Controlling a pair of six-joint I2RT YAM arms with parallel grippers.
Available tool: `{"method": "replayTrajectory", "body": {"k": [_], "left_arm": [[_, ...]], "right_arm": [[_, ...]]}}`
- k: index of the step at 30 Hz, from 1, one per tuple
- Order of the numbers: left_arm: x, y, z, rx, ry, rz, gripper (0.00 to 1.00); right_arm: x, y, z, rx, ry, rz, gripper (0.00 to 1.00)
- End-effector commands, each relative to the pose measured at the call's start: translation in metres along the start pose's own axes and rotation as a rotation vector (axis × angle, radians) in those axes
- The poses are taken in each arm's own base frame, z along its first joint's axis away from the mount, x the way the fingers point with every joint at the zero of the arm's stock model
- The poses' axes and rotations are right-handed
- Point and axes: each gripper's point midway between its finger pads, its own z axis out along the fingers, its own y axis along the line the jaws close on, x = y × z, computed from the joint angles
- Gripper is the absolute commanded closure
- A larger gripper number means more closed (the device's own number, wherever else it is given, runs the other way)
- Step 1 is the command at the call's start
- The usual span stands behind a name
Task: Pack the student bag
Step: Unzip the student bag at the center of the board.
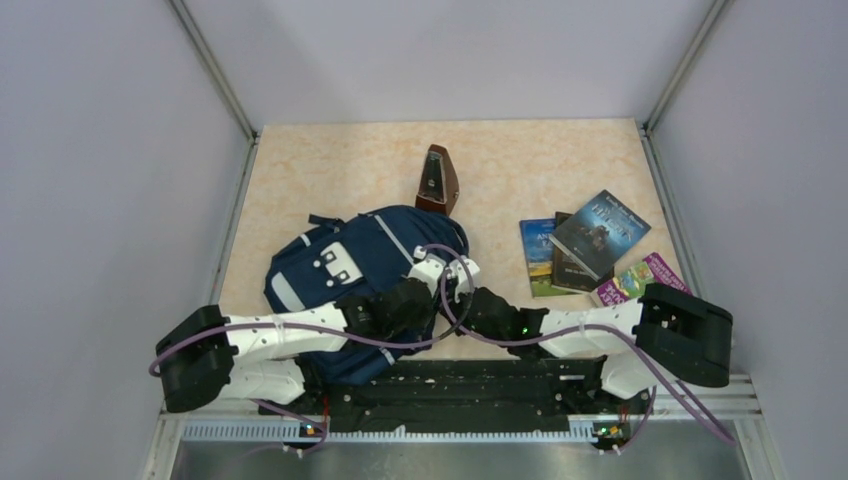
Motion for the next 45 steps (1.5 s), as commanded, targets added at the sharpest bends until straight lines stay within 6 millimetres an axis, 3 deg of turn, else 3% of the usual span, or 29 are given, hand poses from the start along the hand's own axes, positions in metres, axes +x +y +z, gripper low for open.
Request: {"method": "replayTrajectory", "body": {"k": [1, 7, 12, 17, 30, 34, 38, 40, 41, 44, 45], "left_arm": [[0.007, 0.004, 0.004, -0.032, 0.031, 0.008, 0.73], [0.01, 0.007, 0.0, -0.043, 0.035, -0.011, 1.0], [0.01, 0.014, -0.008, -0.065, 0.027, -0.033, 1.0], [0.007, 0.035, -0.02, -0.177, 0.02, -0.066, 1.0], [0.004, 0.074, -0.056, -0.367, -0.018, -0.207, 1.0], [0.005, 0.082, -0.068, -0.384, -0.04, -0.258, 1.0], [-0.001, 0.081, -0.077, -0.353, -0.076, -0.297, 1.0], [-0.014, 0.076, -0.082, -0.31, -0.11, -0.303, 1.0], [-0.022, 0.069, -0.083, -0.264, -0.126, -0.29, 0.93], [-0.062, 0.041, -0.088, -0.11, -0.214, -0.27, 0.45], [-0.074, 0.035, -0.089, -0.082, -0.243, -0.272, 0.36]], "right_arm": [[-0.042, -0.013, -0.005, 0.032, -0.128, 0.081, 1.0], [-0.054, -0.044, 0.001, 0.109, -0.134, 0.13, 1.0], [-0.066, -0.065, 0.003, 0.169, -0.127, 0.138, 1.0], [-0.078, -0.087, 0.01, 0.182, -0.103, 0.146, 1.0], [-0.124, -0.119, 0.058, 0.152, -0.034, 0.067, 1.0], [-0.134, -0.121, 0.073, 0.102, -0.003, 0.037, 1.0], [-0.137, -0.098, 0.082, -0.037, 0.051, 0.0, 1.0], [-0.134, -0.085, 0.079, -0.097, 0.059, 0.011, 1.0], [-0.133, -0.08, 0.077, -0.111, 0.059, 0.016, 1.0], [-0.123, -0.065, 0.07, -0.135, 0.078, 0.027, 1.0], [-0.118, -0.059, 0.068, -0.143, 0.089, 0.03, 1.0]]}}
